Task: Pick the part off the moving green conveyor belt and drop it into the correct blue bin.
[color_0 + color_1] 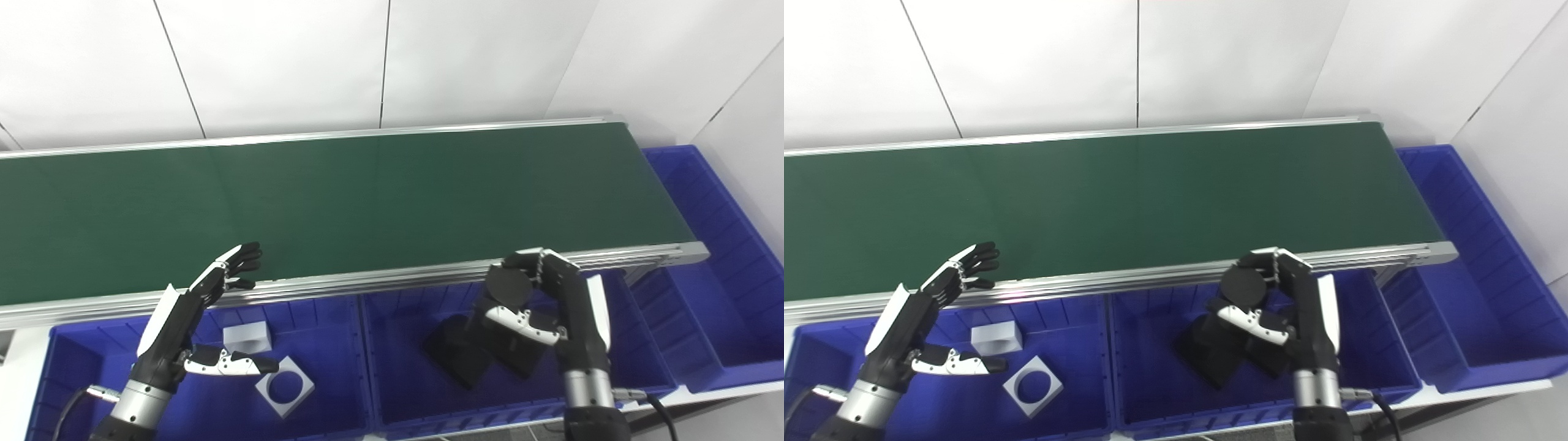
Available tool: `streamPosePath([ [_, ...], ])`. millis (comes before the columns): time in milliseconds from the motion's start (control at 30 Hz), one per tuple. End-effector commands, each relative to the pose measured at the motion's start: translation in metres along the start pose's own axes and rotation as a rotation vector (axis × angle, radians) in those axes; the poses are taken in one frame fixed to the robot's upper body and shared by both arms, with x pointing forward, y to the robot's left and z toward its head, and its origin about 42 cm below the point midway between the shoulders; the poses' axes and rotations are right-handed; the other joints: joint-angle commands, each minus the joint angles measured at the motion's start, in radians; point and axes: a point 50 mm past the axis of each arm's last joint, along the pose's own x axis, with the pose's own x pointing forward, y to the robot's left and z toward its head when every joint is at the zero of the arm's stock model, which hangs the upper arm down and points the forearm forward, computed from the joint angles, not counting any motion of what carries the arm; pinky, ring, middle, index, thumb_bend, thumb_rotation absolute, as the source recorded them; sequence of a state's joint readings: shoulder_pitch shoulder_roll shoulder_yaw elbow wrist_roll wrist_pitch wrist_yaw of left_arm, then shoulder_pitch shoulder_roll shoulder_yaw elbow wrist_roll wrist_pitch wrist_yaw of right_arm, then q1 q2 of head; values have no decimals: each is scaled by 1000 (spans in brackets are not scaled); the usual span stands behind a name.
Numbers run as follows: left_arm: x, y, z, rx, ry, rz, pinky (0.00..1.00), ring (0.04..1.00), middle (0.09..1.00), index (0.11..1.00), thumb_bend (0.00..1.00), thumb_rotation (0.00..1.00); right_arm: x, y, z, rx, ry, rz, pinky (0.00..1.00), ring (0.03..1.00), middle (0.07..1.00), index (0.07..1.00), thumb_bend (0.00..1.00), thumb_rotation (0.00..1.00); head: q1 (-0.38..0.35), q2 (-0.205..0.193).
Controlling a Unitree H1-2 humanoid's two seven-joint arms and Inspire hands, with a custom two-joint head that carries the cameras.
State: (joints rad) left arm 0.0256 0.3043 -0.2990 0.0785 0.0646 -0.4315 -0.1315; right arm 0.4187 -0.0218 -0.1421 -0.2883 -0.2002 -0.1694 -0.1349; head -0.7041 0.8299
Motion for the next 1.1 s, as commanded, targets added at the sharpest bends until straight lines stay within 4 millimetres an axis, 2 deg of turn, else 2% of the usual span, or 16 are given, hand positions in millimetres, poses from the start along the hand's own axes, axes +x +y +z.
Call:
streamPosePath([
  [0, 3, 7, 11, 27, -70, 18, 705, 819, 867, 879, 992, 234, -1, -11, 6, -4, -82, -41, 395, 470, 512, 457, 519, 0, -1, 1],
  [167, 2, 8, 11, 25, -69, 17, 700, 816, 864, 877, 990, 232, -7, -22, -3, -17, -53, -77, 425, 488, 502, 452, 519, 0, 1, 3],
  [433, 3, 8, 11, 24, -70, 14, 713, 822, 863, 872, 988, 225, -11, -34, -20, 3, -13, -128, 408, 467, 504, 462, 520, 0, 9, 5],
  [800, 2, 6, 13, 36, -73, 15, 705, 819, 863, 874, 992, 227, -20, -37, -41, 7, 61, -163, 393, 459, 503, 465, 520, 0, 22, 9],
  [1067, 1, 6, 13, 28, -75, 13, 712, 822, 863, 873, 996, 221, -21, -35, -45, -1, 72, -160, 402, 460, 506, 466, 521, 0, 28, 10],
])
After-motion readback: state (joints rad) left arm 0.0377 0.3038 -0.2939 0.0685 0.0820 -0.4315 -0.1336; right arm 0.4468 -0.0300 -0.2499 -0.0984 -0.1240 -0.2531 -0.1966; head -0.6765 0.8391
